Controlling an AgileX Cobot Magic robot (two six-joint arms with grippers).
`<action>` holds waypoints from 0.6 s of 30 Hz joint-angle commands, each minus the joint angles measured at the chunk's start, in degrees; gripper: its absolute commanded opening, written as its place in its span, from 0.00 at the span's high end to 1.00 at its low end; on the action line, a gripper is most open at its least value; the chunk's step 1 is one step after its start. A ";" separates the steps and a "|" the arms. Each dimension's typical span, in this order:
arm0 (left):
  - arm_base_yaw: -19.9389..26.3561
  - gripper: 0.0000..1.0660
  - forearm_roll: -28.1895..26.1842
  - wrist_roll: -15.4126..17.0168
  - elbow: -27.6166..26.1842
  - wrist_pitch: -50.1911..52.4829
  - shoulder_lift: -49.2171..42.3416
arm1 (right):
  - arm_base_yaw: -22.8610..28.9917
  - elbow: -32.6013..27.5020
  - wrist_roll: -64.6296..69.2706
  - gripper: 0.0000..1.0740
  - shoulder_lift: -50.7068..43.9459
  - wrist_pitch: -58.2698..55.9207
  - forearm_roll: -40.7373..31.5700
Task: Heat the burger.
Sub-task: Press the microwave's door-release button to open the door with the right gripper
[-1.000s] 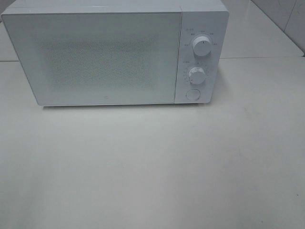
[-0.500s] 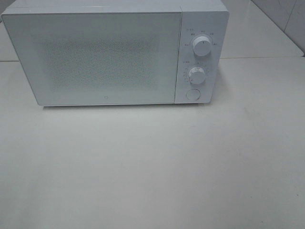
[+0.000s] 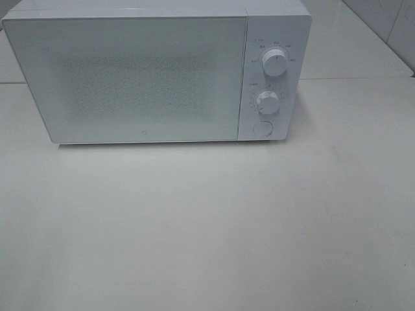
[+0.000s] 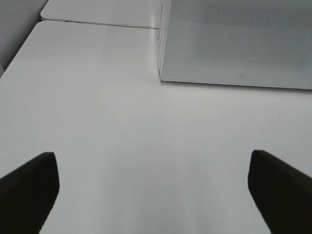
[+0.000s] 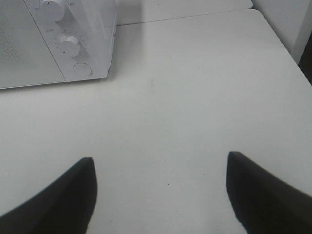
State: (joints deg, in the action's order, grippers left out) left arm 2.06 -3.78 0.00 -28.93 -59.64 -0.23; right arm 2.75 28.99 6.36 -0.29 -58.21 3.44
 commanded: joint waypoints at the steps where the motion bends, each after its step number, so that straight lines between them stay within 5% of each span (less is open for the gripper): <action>1: 0.17 0.08 -0.46 0.00 0.06 0.29 -1.26 | -0.11 -0.11 -0.46 0.33 -1.43 0.74 -0.17; 18: 0.17 0.08 -0.46 0.00 0.06 0.29 -1.26 | -0.11 1.95 -0.40 0.33 -1.43 3.50 -1.55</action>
State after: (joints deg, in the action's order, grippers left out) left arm 2.06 -3.78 0.00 -28.93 -59.64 -0.23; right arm 2.75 29.74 6.36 -0.29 -57.07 2.58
